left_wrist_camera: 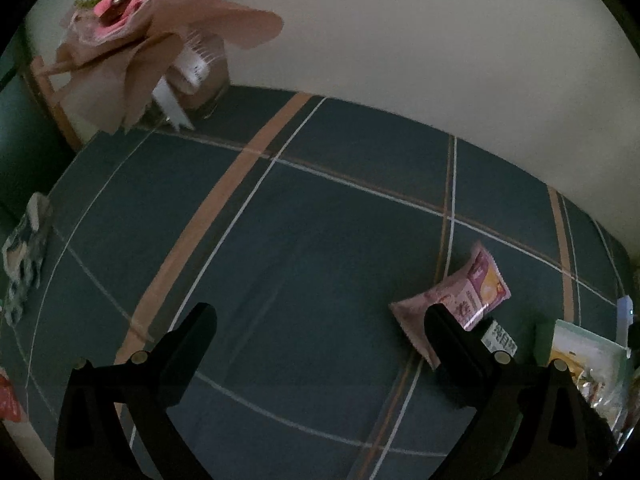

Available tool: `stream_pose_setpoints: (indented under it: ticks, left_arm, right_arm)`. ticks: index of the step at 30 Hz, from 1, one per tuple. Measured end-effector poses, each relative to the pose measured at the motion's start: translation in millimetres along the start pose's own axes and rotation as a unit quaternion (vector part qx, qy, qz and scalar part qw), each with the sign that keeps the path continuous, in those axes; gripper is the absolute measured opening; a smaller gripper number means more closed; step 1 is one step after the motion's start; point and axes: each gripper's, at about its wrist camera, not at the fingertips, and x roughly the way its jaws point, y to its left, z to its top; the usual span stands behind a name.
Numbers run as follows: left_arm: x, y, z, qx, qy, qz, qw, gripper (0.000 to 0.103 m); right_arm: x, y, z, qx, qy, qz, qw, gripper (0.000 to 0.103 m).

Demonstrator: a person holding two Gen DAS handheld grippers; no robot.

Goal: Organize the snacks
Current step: 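Lower the left gripper onto the pink-purple bag while the right approaches the green-white biscuit pack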

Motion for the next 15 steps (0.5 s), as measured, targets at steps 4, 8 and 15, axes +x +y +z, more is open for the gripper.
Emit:
stream_pose_setpoints:
  ticks: [4, 8, 15]
  left_arm:
    - [10.5, 2.4, 3.6, -0.007, -0.002, -0.01, 0.9999, 0.103]
    - [13.8, 2.0, 6.4, -0.009, -0.009, -0.027, 0.9996, 0.103]
    - [23.2, -15.3, 7.0, 0.017, -0.012, -0.052, 0.9985, 0.103]
  right_arm:
    - [19.2, 8.9, 0.9, -0.006, 0.005, 0.002, 1.0, 0.076]
    - [34.1, 13.9, 2.4, -0.007, 0.004, 0.001, 1.0, 0.076]
    - [63.5, 15.2, 2.4, -0.012, 0.016, -0.01, 1.0, 0.076]
